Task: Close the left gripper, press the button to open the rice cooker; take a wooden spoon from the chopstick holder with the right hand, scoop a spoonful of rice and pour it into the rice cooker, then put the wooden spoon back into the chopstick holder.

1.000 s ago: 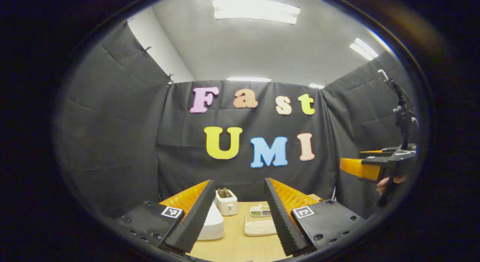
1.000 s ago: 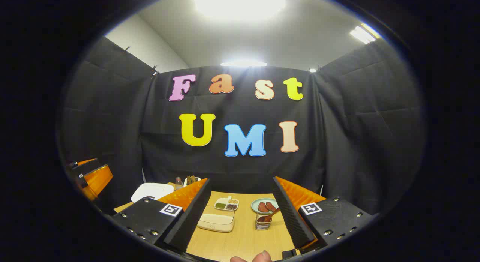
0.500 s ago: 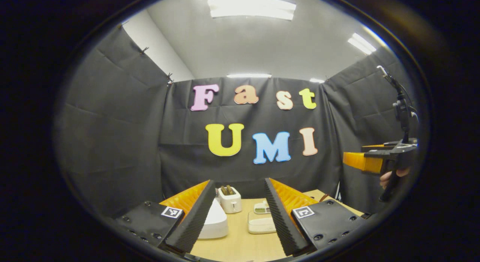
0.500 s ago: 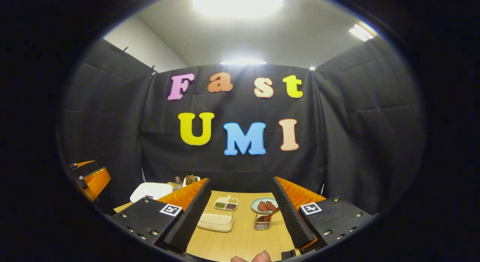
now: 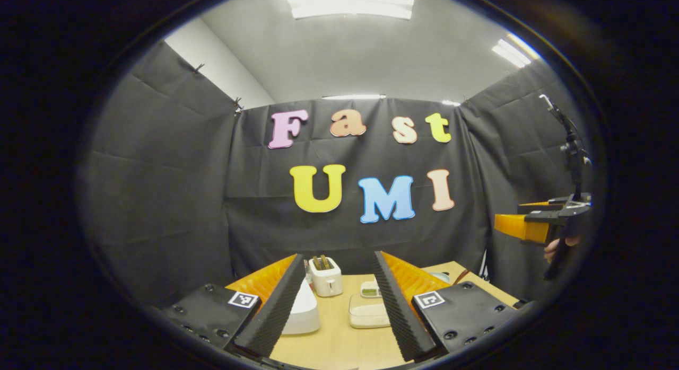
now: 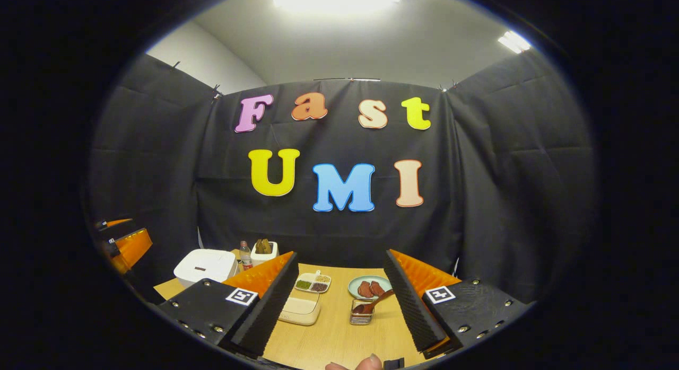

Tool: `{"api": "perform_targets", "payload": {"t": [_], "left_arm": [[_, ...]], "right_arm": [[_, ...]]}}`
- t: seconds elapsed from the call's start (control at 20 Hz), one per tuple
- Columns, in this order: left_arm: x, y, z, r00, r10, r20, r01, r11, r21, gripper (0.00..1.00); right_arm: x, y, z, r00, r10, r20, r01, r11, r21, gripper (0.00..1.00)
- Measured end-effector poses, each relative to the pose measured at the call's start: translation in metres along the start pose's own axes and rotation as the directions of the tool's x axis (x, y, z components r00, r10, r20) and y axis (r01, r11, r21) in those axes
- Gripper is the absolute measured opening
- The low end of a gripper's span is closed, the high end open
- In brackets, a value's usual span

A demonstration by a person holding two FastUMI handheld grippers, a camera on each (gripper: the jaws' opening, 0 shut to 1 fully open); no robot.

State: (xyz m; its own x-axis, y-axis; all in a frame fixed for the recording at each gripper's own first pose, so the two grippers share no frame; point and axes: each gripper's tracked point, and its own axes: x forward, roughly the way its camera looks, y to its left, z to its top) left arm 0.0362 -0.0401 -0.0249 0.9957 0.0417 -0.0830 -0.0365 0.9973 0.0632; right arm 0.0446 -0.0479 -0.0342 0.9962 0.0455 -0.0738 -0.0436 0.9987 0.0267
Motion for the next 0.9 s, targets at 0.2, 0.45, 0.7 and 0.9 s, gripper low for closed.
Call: {"api": "perform_targets", "payload": {"t": [0.2, 0.45, 0.7, 0.9], "left_arm": [[0.012, -0.017, -0.009, 1.0, 0.003, -0.03, -0.002, 1.0, 0.015, 0.96], [0.02, -0.026, -0.025, 0.996, 0.042, -0.08, -0.04, 0.999, 0.023, 0.87], [0.027, -0.029, -0.032, 0.992, 0.064, -0.104, -0.06, 0.997, 0.042, 0.87], [0.04, -0.025, -0.039, 0.994, 0.025, -0.111, -0.018, 0.998, 0.056, 0.87]], "right_arm": [[0.014, -0.015, -0.011, 1.0, 0.014, -0.017, -0.014, 1.0, -0.005, 0.99], [0.038, -0.027, -0.037, 0.997, 0.055, -0.055, -0.054, 0.998, 0.028, 0.99], [0.061, -0.033, -0.057, 0.994, 0.067, -0.089, -0.062, 0.996, 0.061, 0.99], [0.071, -0.028, -0.064, 0.993, 0.032, -0.117, -0.024, 0.997, 0.072, 0.99]]}}
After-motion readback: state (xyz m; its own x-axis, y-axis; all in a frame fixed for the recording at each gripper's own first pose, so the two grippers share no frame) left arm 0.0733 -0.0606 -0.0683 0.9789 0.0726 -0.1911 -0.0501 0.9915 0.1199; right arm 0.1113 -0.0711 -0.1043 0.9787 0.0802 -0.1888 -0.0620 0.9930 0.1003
